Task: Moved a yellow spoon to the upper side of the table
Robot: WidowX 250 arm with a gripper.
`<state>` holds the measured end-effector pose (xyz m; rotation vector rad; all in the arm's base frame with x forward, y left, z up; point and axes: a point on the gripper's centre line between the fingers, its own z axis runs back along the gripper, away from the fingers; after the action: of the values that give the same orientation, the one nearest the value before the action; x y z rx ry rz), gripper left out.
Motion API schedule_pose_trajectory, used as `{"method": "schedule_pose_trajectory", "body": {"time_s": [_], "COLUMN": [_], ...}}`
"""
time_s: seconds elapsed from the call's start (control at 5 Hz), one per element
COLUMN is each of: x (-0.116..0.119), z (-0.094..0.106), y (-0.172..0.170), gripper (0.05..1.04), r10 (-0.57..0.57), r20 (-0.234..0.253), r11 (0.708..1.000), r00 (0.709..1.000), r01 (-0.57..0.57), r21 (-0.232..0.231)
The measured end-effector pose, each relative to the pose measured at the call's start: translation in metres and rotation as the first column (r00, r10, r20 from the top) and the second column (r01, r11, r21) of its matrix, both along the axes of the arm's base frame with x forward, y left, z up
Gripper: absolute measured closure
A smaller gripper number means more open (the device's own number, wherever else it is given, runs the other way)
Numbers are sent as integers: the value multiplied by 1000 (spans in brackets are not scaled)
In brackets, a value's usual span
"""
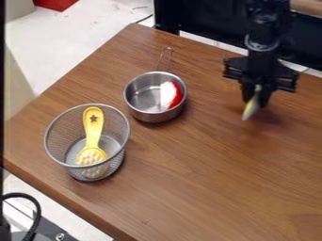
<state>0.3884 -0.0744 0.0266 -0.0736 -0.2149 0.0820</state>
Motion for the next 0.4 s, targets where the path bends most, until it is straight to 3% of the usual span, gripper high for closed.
{"method": "schedule_pose_trajectory", "body": {"time_s": [0.2,0.4], "x": [2,2], "z": [-16,-18], "y": [8,10], "gripper": [796,527], "r10": [-31,-51], "r20": [-57,-108], "r11": [999,998], "r00": [998,993], "r01": [31,45], "r21": [-8,-54]}}
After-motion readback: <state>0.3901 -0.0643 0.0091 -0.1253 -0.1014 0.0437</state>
